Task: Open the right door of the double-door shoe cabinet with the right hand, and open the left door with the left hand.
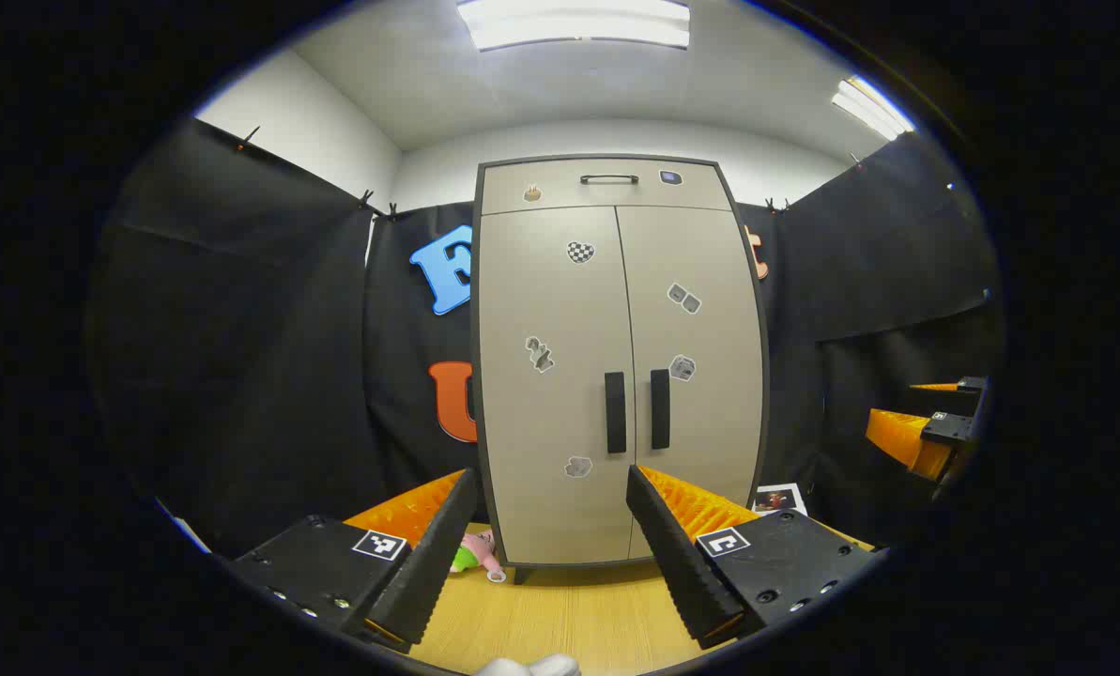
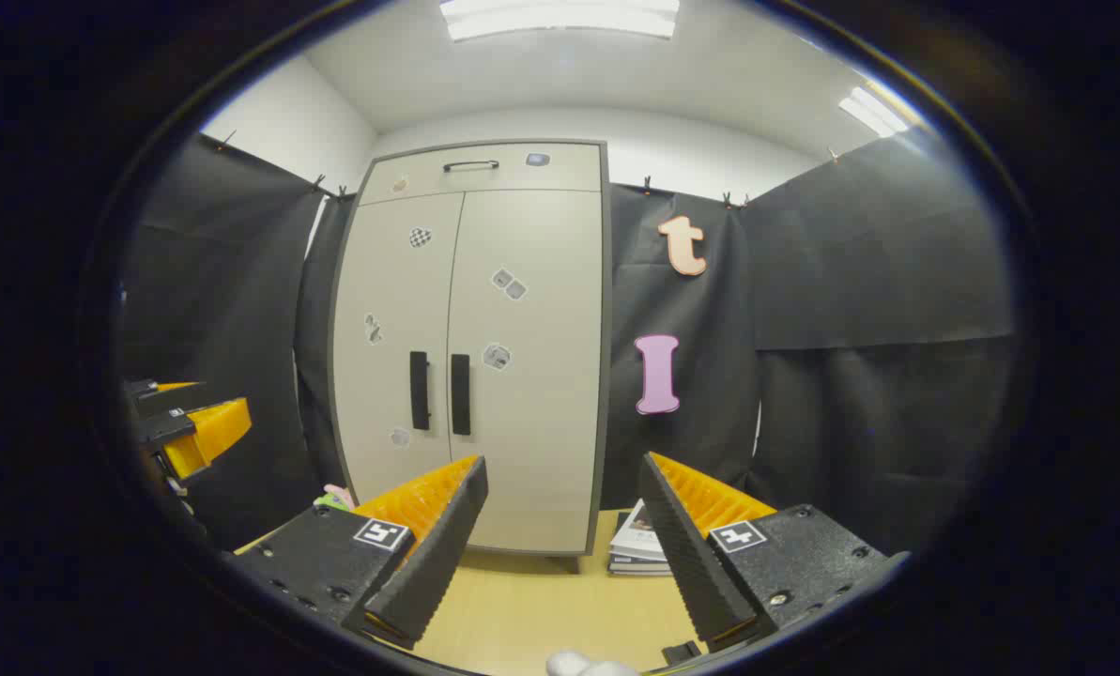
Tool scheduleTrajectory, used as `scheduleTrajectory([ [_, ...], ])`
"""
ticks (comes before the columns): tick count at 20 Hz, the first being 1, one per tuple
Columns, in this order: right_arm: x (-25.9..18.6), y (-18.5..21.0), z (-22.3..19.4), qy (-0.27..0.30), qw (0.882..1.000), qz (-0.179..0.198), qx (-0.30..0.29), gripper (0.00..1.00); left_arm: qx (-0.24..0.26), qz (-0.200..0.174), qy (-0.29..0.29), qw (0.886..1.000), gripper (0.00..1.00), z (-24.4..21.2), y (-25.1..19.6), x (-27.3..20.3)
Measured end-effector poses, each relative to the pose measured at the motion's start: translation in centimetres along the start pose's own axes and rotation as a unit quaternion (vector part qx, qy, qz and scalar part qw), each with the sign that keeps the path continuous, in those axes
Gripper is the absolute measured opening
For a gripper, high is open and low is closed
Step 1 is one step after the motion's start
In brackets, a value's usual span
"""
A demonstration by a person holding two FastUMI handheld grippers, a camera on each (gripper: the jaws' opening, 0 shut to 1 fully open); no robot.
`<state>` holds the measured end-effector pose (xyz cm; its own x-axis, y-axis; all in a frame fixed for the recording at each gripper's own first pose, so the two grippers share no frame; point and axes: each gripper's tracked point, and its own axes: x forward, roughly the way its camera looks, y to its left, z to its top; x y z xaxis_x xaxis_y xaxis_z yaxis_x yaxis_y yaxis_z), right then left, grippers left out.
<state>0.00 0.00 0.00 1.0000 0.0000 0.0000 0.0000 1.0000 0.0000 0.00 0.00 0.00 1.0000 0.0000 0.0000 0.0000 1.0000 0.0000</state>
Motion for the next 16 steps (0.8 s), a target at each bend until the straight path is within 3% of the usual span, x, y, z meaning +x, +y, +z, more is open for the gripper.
scheduleTrajectory([
  [9,-0.1,-0.4,0.1,-0.002,1.000,0.006,0.002,1.00,0.010,-0.003,-0.029,1.000,0.96,1.6,-0.8,-0.6],
  [16,0.4,-1.0,0.4,-0.007,1.000,0.007,0.000,1.00,-0.001,-0.001,-0.016,1.000,0.96,0.8,-1.3,0.6],
])
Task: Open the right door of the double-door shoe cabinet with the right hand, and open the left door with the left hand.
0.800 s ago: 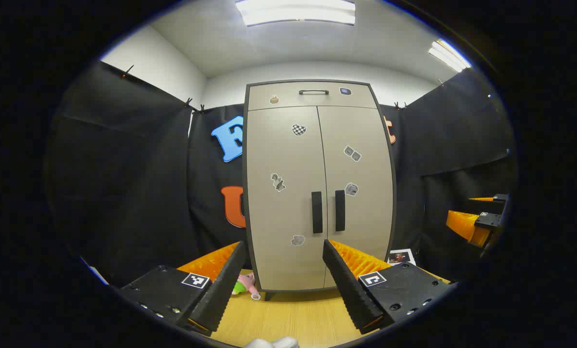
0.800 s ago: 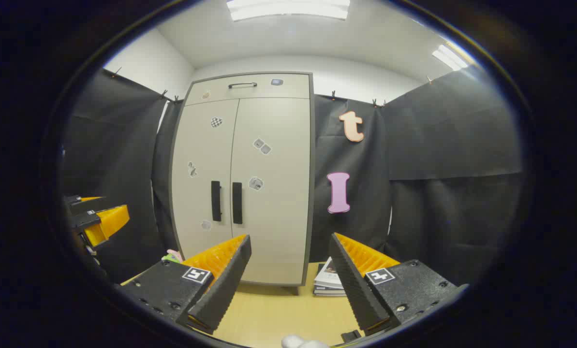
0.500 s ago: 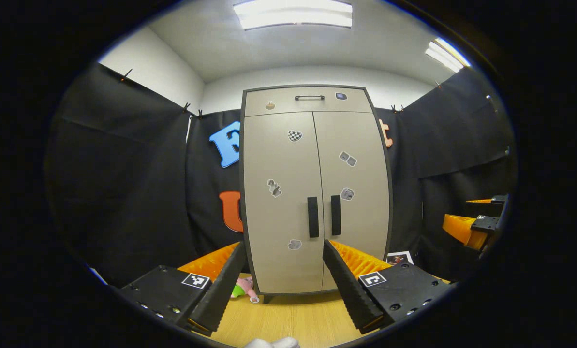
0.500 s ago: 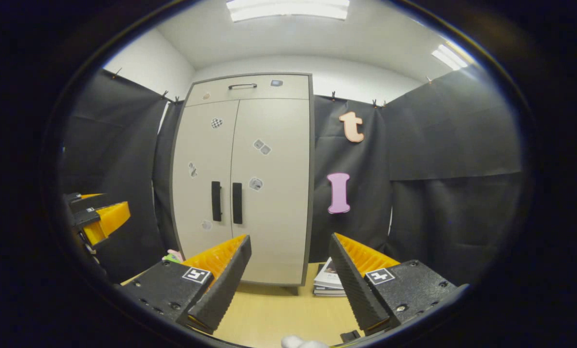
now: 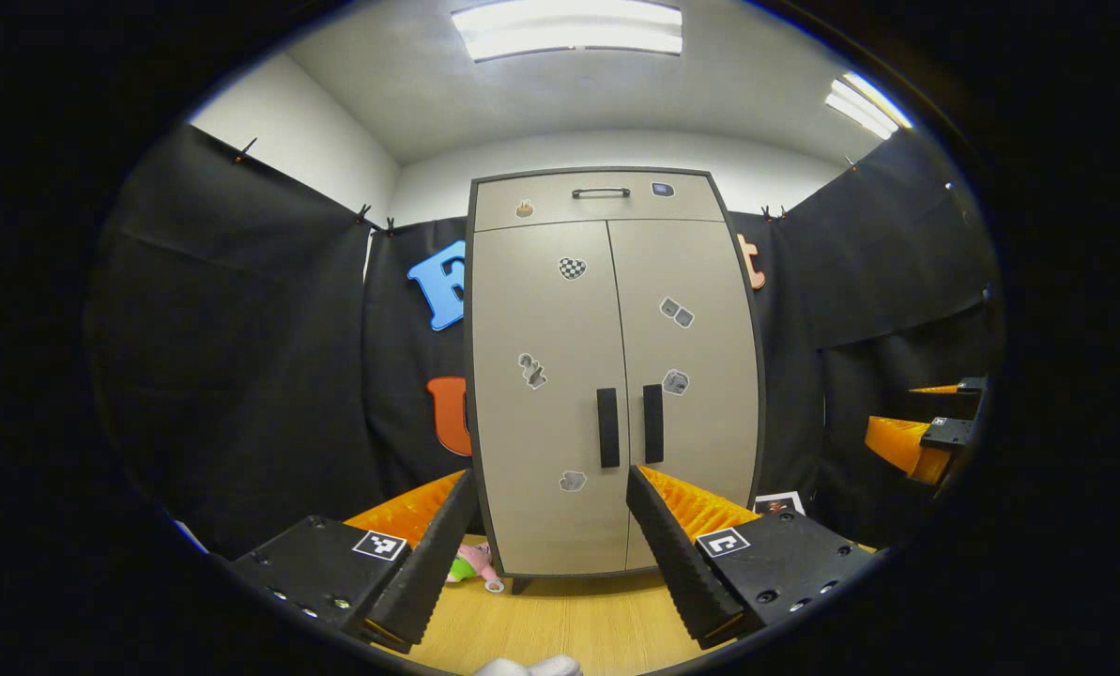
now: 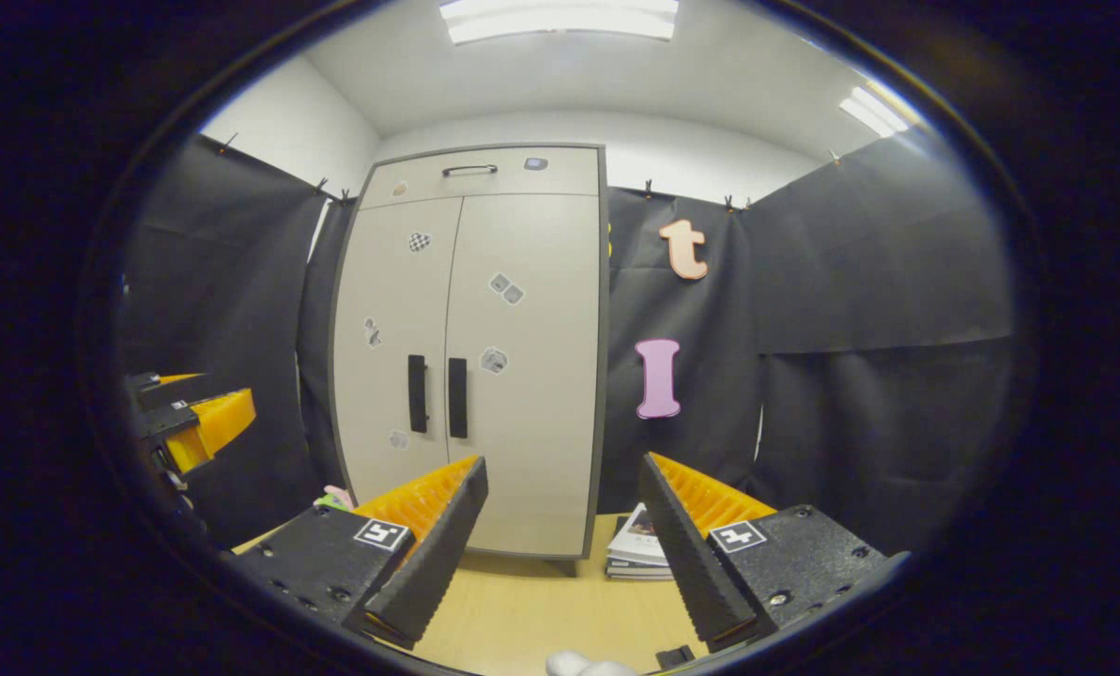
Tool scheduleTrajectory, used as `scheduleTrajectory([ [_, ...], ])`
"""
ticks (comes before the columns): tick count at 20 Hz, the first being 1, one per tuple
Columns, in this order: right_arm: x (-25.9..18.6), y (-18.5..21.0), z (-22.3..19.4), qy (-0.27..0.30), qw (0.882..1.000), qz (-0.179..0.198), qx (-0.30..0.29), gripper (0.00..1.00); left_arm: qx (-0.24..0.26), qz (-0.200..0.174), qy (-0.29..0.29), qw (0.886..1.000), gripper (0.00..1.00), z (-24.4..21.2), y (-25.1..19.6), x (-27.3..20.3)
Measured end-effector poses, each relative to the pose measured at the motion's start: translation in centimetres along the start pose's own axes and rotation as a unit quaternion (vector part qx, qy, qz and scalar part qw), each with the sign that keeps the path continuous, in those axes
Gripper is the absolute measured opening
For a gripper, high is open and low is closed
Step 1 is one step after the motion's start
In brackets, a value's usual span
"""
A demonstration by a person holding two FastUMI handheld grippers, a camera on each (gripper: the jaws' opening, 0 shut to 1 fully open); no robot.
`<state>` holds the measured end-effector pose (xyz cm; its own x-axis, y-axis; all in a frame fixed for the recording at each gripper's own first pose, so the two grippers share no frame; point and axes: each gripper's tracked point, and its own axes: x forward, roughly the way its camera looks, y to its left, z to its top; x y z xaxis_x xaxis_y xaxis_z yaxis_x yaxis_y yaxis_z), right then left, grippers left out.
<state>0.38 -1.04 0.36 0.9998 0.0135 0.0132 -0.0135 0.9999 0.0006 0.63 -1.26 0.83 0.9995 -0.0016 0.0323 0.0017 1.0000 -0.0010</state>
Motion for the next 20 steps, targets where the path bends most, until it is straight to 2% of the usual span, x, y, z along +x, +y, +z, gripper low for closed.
scheduleTrajectory([
  [11,2.5,-1.1,0.3,0.003,1.000,-0.005,-0.006,1.00,-0.008,-0.003,0.018,1.000,0.96,-1.6,-1.5,5.2],
  [16,6.4,0.9,1.1,-0.002,1.000,-0.001,-0.017,1.00,-0.002,-0.003,0.024,1.000,0.96,-2.2,-1.2,5.3],
  [20,11.3,4.5,1.2,0.010,1.000,0.016,-0.015,1.00,0.001,0.009,0.029,1.000,0.96,-2.4,0.8,4.0],
])
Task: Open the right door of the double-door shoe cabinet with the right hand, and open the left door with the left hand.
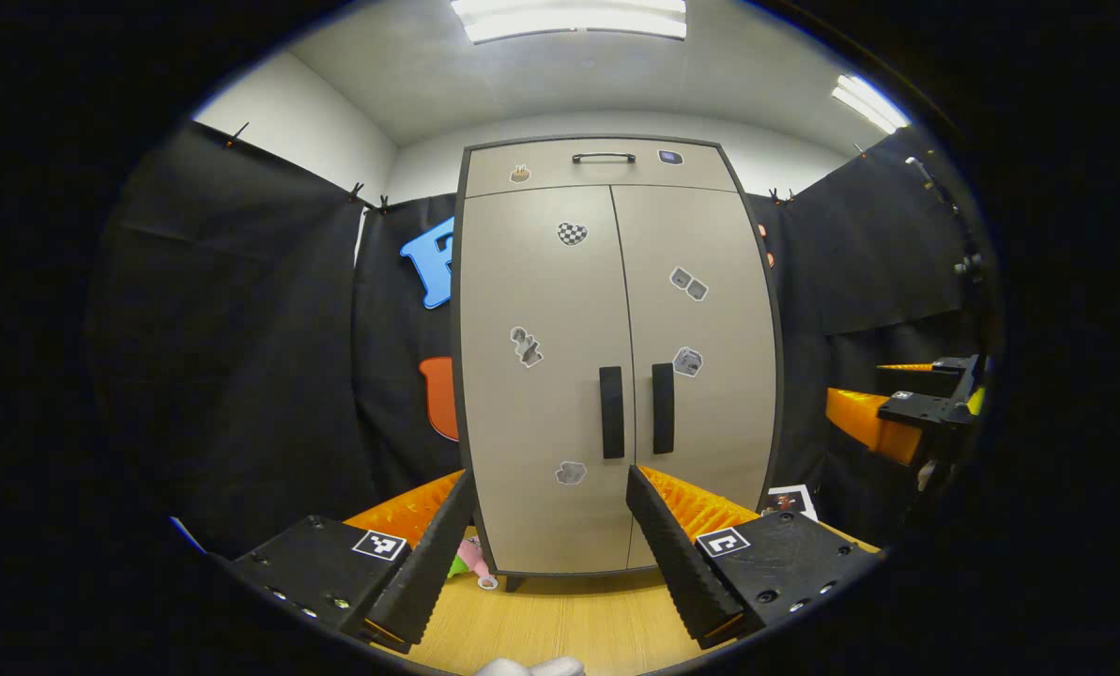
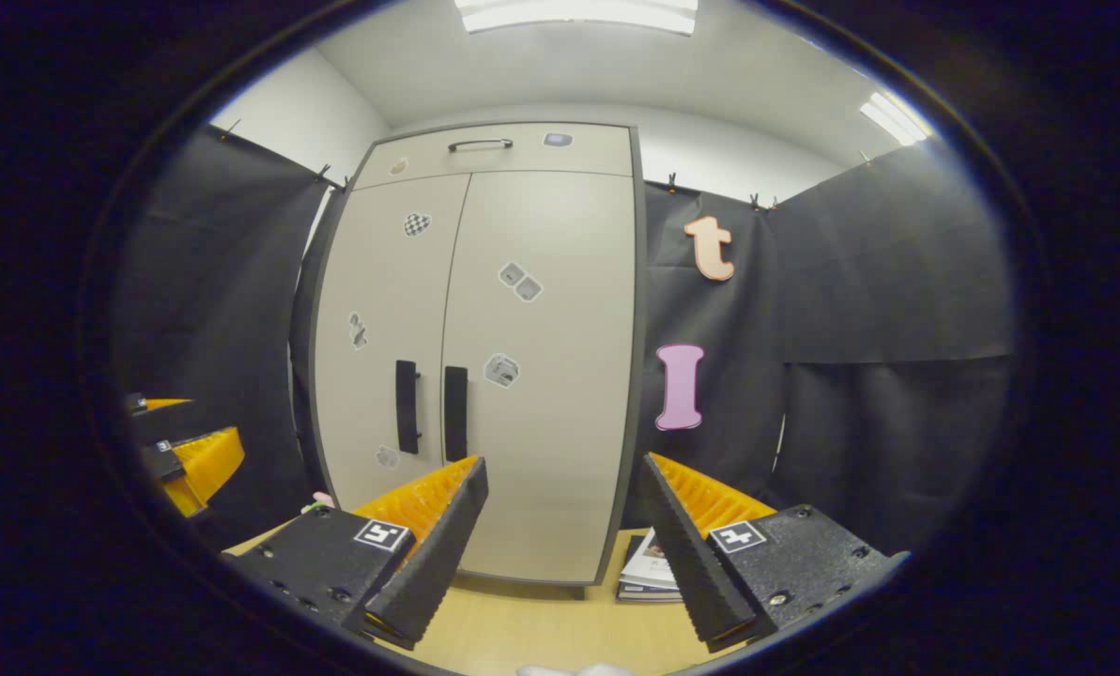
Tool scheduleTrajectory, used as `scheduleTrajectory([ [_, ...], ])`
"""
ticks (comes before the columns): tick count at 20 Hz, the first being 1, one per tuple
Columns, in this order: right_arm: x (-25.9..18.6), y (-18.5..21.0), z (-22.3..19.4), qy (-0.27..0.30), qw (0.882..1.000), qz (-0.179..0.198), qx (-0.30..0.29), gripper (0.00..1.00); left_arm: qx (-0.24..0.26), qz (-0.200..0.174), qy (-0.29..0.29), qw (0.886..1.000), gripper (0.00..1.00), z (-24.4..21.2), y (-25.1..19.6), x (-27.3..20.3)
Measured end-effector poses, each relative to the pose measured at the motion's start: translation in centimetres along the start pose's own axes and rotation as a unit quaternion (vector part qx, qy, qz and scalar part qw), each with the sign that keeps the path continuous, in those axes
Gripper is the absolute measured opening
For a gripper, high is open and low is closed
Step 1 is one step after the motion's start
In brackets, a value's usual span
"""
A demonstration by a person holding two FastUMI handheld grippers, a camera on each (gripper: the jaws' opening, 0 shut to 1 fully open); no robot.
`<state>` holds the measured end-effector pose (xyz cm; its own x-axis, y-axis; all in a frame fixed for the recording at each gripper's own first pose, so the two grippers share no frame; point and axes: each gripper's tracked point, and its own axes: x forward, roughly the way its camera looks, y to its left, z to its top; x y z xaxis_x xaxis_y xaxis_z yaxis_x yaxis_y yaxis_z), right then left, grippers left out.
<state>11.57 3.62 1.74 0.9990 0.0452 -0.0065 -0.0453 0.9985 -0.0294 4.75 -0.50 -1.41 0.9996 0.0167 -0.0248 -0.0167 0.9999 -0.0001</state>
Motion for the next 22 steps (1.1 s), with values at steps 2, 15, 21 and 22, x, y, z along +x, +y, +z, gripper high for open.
scheduleTrajectory([
  [2,2.9,2.0,0.1,0.000,1.000,0.009,0.002,1.00,0.002,0.012,0.005,1.000,0.96,-0.2,1.5,-0.6],
  [15,17.8,10.4,-1.8,0.035,0.999,0.016,0.021,0.98,0.012,0.061,0.026,0.998,0.96,-1.7,6.7,-3.9],
  [21,20.5,11.5,-2.5,0.063,0.997,0.016,0.032,0.85,0.008,0.063,0.033,0.997,0.96,-2.2,6.8,-4.2],
  [22,20.8,11.6,-2.6,0.066,0.997,0.012,0.034,0.75,0.006,0.062,0.032,0.998,0.96,-2.2,6.8,-4.3],
])
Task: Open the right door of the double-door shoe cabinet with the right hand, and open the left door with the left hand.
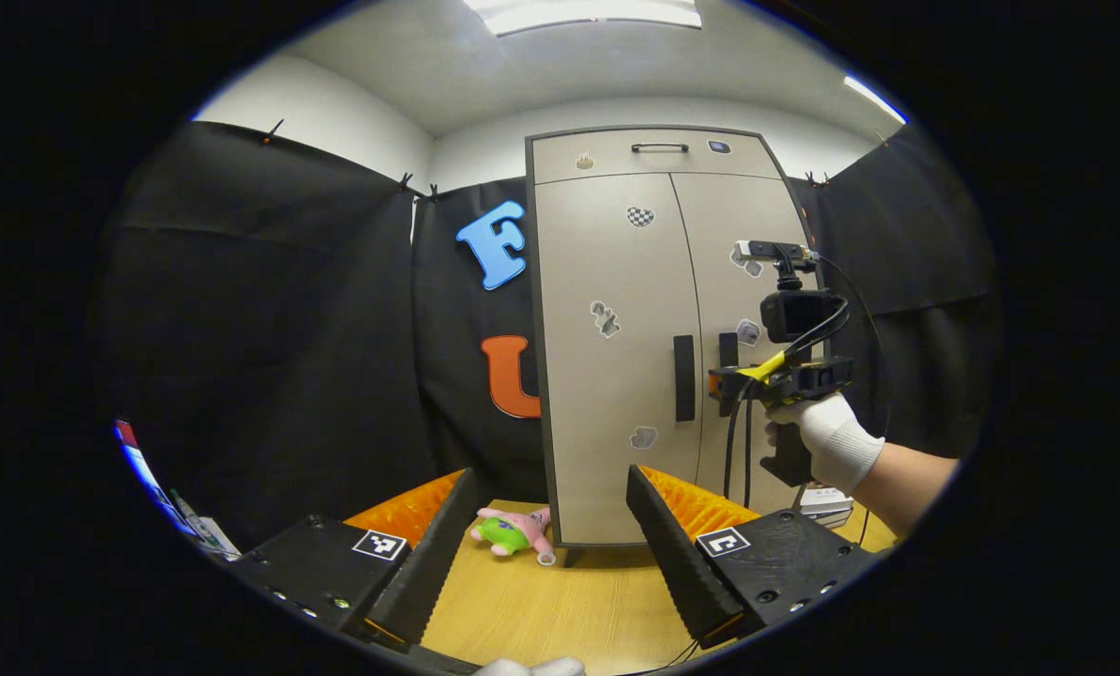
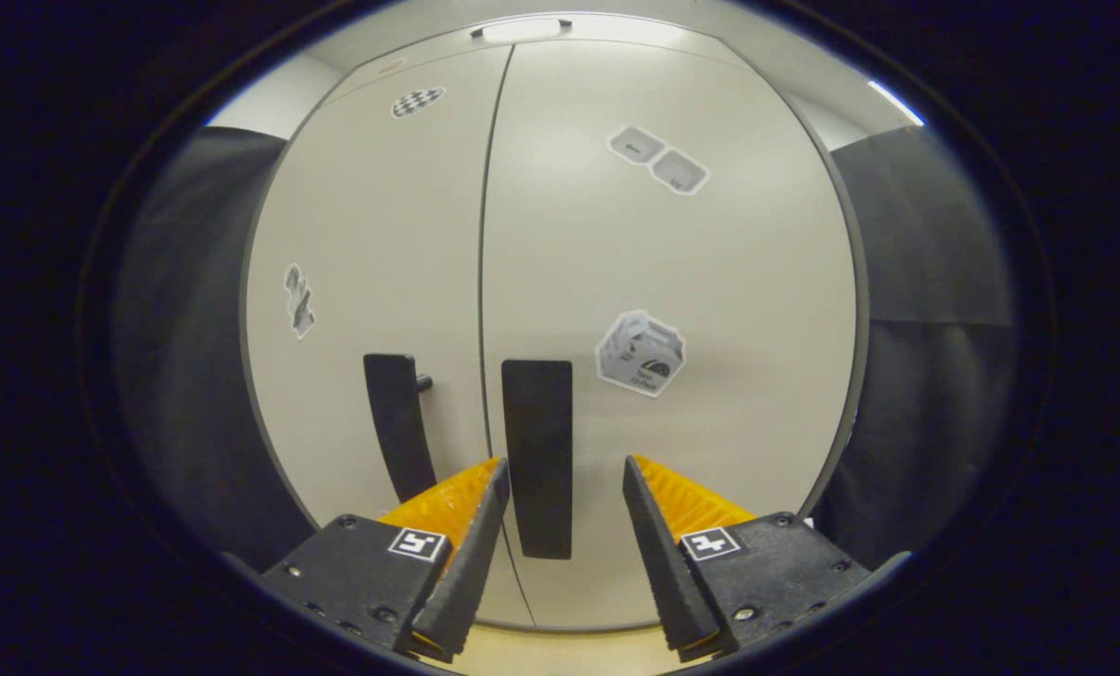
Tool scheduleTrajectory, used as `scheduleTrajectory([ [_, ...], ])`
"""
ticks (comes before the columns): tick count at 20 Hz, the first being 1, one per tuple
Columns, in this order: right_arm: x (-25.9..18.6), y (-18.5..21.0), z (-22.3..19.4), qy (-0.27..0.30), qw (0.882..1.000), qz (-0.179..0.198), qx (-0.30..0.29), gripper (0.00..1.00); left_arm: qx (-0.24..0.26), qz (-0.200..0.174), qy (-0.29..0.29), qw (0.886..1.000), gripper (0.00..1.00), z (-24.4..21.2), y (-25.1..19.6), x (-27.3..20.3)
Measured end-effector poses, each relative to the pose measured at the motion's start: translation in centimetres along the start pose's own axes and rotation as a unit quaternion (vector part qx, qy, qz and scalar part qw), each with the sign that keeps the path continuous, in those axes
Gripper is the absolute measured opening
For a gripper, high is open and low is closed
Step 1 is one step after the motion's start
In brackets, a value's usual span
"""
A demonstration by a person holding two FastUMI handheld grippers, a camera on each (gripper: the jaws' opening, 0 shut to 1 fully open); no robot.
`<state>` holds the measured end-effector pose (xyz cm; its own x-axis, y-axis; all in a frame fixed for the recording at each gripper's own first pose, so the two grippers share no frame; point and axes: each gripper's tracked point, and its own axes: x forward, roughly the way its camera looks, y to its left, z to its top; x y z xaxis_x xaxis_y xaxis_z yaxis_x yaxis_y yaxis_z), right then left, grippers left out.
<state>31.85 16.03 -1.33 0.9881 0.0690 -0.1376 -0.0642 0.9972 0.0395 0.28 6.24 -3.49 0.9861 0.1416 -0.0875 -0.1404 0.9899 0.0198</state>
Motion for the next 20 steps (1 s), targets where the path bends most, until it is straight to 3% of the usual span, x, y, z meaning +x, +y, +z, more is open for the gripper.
scheduleTrajectory([
  [3,1.4,0.7,-0.4,0.013,1.000,0.004,-0.002,0.65,-0.001,-0.002,-0.003,1.000,0.96,0.2,-0.1,-0.1],
  [4,1.6,0.8,-0.4,0.014,1.000,-0.004,0.001,0.58,-0.002,-0.001,-0.003,1.000,0.96,0.2,0.0,-0.1],
  [5,1.6,0.8,-0.3,0.013,1.000,-0.006,-0.001,0.58,-0.004,-0.002,-0.003,1.000,0.96,0.2,-0.1,-0.1],
  [7,1.5,1.3,-0.4,0.017,1.000,-0.006,0.001,0.45,-0.007,-0.003,-0.003,1.000,0.96,0.1,-0.1,-0.1],
  [8,1.5,1.2,-0.4,0.017,1.000,-0.010,-0.001,0.34,-0.008,-0.002,-0.003,1.000,0.96,0.1,0.0,-0.1],
  [9,1.4,1.3,-0.4,0.018,1.000,-0.012,-0.002,0.35,-0.010,-0.003,-0.004,1.000,0.96,0.2,-0.1,-0.1],
  [16,0.8,1.2,-0.5,0.018,0.999,0.023,-0.011,0.22,-0.010,-0.004,-0.008,1.000,0.96,0.3,-0.1,-0.1],
  [20,-1.5,0.8,-0.8,0.020,0.999,0.036,-0.015,0.19,-0.011,-0.007,-0.010,1.000,0.96,0.4,-0.2,-0.2],
])
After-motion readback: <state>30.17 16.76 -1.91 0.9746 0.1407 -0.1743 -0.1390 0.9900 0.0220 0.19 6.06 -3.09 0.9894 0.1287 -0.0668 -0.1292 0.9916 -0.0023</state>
